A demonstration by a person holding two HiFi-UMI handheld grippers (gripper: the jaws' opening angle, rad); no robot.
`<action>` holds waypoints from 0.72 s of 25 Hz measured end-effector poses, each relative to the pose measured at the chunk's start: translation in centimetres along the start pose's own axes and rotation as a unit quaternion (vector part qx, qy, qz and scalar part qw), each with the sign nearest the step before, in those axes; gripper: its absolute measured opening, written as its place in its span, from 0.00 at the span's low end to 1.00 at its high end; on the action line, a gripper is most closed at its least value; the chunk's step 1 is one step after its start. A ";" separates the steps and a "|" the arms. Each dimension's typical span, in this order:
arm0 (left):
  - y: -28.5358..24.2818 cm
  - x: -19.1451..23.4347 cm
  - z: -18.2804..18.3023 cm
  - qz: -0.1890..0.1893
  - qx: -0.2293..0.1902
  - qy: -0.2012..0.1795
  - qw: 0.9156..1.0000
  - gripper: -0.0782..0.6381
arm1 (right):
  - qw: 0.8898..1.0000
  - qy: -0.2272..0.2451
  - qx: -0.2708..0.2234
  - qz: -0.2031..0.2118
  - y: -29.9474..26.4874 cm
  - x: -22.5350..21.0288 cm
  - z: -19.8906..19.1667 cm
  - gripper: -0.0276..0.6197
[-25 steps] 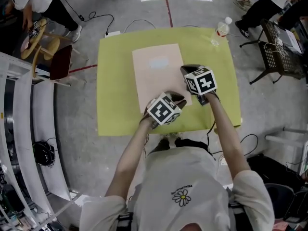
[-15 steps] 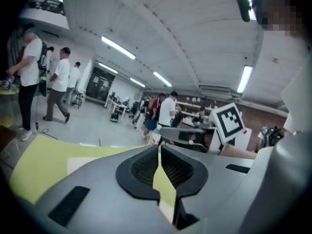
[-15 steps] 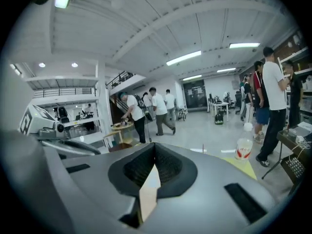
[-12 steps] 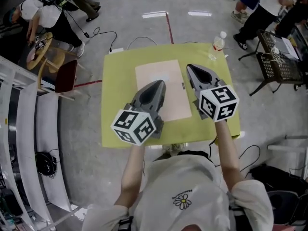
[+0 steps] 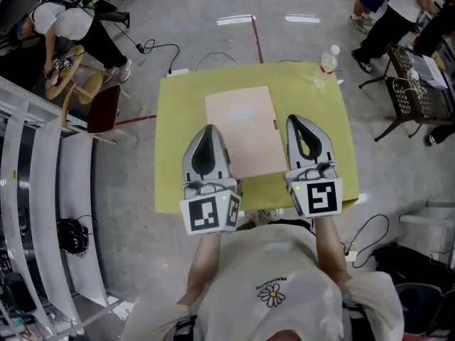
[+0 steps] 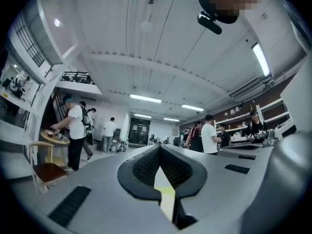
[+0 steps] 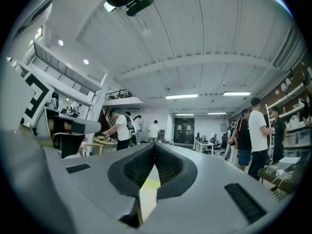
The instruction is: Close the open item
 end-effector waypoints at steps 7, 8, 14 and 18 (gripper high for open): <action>0.7 0.5 -0.4 0.020 0.000 -0.022 1.000 0.13 | 0.999 -0.031 0.024 -0.008 2.2 0.2 -1.8 0.06; 0.8 0.5 -0.4 0.022 0.000 -0.025 0.999 0.13 | 0.999 -0.026 0.027 -0.010 2.3 0.2 -1.9 0.06; 1.2 0.1 -0.2 0.024 -0.003 -0.042 0.999 0.13 | 0.999 -0.014 0.043 -0.018 2.5 -0.1 -1.7 0.06; 1.3 -0.2 0.1 0.020 -0.006 -0.045 0.999 0.13 | 0.999 -0.019 0.035 -0.014 2.6 0.0 -1.3 0.06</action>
Point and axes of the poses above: the fingertips, and each gripper's own axes: y backward along the fingers, x to its left, z out of its top, the point moved 8 cm from there along y, backward along the fingers, and after that the axes turned 5 degrees about -y, right-handed, at the moved point
